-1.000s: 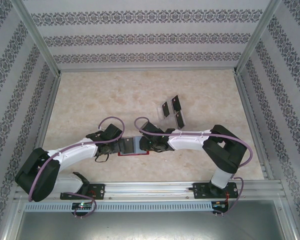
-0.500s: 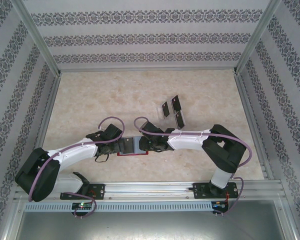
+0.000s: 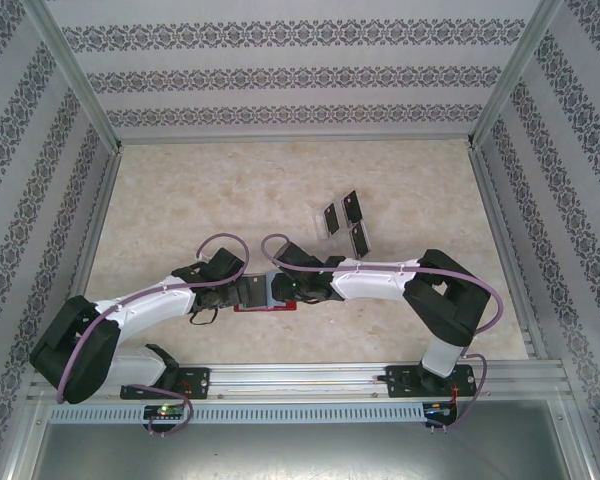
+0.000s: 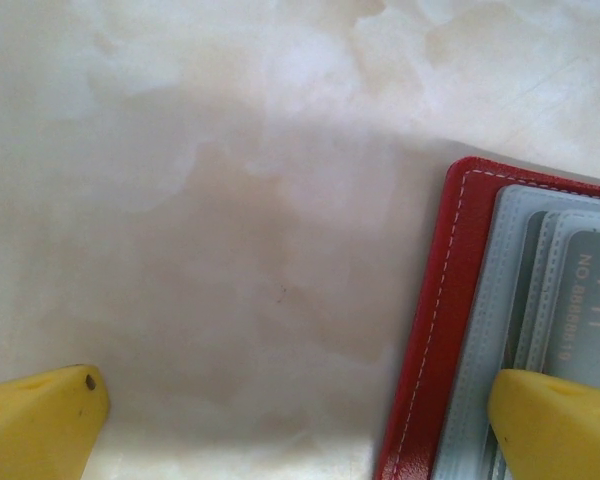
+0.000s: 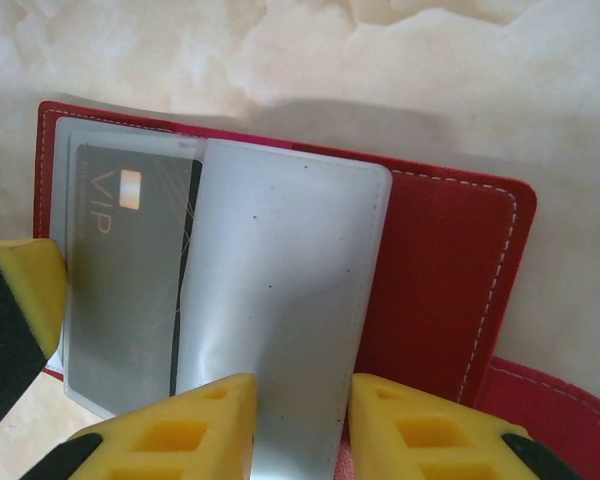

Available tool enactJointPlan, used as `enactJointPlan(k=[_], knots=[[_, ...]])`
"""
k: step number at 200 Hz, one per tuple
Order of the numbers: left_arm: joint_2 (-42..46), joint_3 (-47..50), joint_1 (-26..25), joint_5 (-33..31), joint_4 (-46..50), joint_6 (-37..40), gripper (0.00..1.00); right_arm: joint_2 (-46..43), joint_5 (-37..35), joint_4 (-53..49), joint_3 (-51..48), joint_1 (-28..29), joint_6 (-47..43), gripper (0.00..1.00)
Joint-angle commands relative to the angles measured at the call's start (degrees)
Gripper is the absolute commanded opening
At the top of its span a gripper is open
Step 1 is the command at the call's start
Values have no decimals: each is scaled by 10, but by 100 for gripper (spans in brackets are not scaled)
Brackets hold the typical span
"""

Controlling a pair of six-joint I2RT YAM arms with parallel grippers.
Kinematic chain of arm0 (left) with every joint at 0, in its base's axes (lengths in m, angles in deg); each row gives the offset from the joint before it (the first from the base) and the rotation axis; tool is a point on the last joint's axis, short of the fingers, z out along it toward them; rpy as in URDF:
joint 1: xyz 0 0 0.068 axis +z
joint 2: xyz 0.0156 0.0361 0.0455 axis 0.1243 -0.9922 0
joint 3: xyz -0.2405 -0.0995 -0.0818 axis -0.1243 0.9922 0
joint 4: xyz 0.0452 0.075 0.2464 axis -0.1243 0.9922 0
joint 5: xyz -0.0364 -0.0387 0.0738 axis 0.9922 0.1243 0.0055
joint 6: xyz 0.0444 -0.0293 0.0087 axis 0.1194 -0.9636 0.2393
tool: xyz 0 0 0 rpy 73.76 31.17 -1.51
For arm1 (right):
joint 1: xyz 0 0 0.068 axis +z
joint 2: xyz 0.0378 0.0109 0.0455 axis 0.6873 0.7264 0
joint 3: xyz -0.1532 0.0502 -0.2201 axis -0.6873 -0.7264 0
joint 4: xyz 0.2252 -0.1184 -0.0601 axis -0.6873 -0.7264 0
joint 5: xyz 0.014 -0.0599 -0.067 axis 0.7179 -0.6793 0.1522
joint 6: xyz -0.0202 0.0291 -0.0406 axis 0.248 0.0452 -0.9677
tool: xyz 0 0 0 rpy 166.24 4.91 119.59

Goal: Put the credit cards into the card holder
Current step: Flip over the card slot in the card holder.

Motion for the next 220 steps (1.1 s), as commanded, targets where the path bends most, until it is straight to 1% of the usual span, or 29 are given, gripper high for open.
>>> enactJointPlan(k=[1, 45, 71, 125, 220], knots=[[-7, 23, -5, 6, 16, -10, 100, 6, 2, -7, 15, 6, -13, 32], [1, 22, -5, 1, 23, -12, 100, -6, 7, 5, 13, 6, -3, 32], [11, 14, -3, -17, 44, -14, 100, -21, 8, 13, 4, 7, 3, 32], [44, -2, 19, -36, 83, -5, 100, -36, 16, 29, 3, 8, 8, 31], [66, -9, 39, -31, 92, 10, 100, -5, 29, 30, 40, 18, 6, 32]])
